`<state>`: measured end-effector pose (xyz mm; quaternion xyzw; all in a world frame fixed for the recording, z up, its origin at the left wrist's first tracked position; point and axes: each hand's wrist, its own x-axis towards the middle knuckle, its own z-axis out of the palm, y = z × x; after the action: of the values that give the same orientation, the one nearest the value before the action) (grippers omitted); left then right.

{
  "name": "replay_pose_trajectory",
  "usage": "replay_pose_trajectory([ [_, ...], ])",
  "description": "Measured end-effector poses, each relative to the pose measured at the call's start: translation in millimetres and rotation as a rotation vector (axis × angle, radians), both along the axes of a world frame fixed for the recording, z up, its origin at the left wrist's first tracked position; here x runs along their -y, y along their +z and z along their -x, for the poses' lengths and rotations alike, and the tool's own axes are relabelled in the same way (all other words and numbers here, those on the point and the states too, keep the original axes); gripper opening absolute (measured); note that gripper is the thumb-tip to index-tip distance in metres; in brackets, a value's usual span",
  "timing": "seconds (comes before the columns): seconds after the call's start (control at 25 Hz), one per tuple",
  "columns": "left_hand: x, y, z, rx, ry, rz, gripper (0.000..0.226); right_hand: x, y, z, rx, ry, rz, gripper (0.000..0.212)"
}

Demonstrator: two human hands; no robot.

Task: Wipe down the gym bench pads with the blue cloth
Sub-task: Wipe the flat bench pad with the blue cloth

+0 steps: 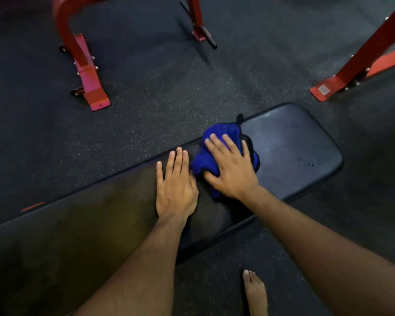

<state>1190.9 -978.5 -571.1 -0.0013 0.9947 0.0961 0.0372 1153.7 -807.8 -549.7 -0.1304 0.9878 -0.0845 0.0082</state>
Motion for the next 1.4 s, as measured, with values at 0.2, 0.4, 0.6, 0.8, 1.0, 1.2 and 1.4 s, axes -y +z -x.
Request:
replay_pose_trajectory([
  [0.2,0,1,-1,-0.008,-0.003,-0.020,0.060,-74,-7,-83,-0.026,0.258,-0.068,0.081],
  [0.4,-2,-4,1,-0.030,0.005,0.008,0.064,-70,-5,26,0.066,-0.218,0.015,0.076],
  [0.6,-2,-1,1,-0.019,0.012,-0.011,0.060,-11,-6,33,0.024,-0.011,-0.048,0.080],
  [0.8,-3,0,1,0.001,0.015,-0.014,0.064,-79,-11,-52,0.010,0.459,-0.074,0.074],
  [1.0,-5,-4,4,-0.020,0.026,-0.004,0.062,-78,-1,27,0.010,0.022,-0.004,0.069],
  [1.2,-5,3,4,0.019,0.034,0.002,0.063,-8,16,36,0.113,0.101,0.353,0.072],
  [1.4,-12,15,5,0.081,0.037,0.002,0.057,-101,37,-46,0.041,-0.134,0.519,0.074],
])
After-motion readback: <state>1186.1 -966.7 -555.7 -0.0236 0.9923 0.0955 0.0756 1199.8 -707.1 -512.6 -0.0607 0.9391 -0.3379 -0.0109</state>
